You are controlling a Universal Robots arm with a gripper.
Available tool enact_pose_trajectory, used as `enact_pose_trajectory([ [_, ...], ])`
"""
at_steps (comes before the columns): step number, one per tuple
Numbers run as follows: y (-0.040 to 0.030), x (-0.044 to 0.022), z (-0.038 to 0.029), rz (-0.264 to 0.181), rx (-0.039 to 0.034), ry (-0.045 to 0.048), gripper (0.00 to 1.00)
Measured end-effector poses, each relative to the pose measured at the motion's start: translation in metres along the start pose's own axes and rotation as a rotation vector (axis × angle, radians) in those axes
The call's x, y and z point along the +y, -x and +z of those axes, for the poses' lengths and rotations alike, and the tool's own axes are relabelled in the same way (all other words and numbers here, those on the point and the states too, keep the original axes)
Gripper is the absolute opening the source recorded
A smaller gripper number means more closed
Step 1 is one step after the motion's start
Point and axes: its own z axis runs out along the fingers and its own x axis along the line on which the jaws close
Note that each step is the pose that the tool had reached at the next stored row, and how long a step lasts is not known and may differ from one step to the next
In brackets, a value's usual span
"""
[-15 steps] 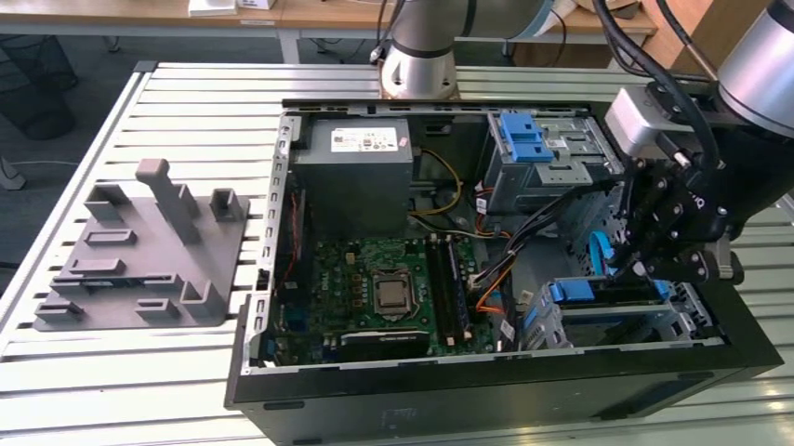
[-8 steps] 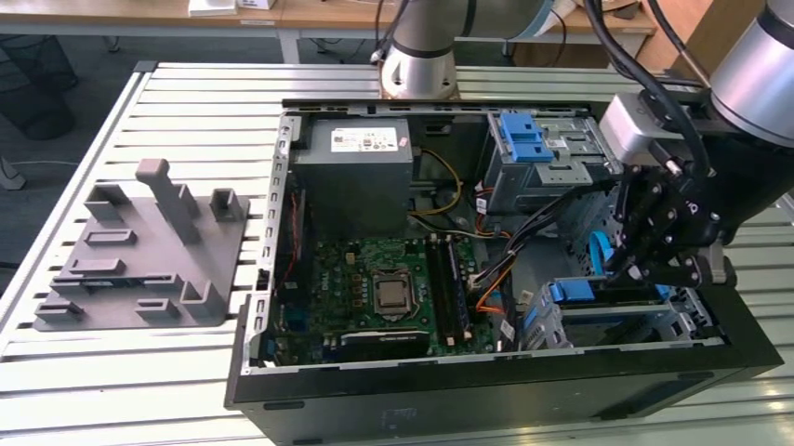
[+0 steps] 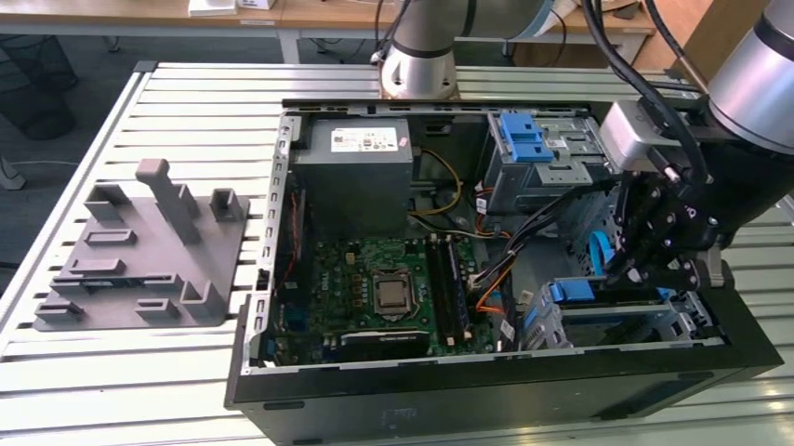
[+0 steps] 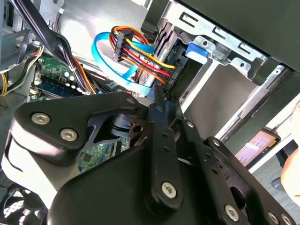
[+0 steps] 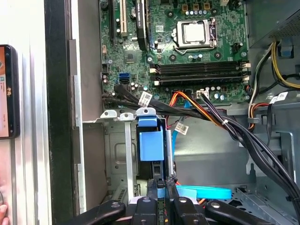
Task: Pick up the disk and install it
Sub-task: 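Insert the second disk wire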
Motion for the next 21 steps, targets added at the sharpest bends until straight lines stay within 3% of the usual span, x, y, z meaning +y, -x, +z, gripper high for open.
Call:
enact_pose_trajectory([
  [7, 0.0000, 0.0000, -0.0015, 0.000, -0.0001, 0.0000, 0.22],
  [15, -0.0004, 0.0007, -0.0171, 0.000, -0.0001, 0.0000, 0.22],
  [21, -0.0004, 0.0007, -0.0173, 0.000, -0.0002, 0.0000, 0.20],
])
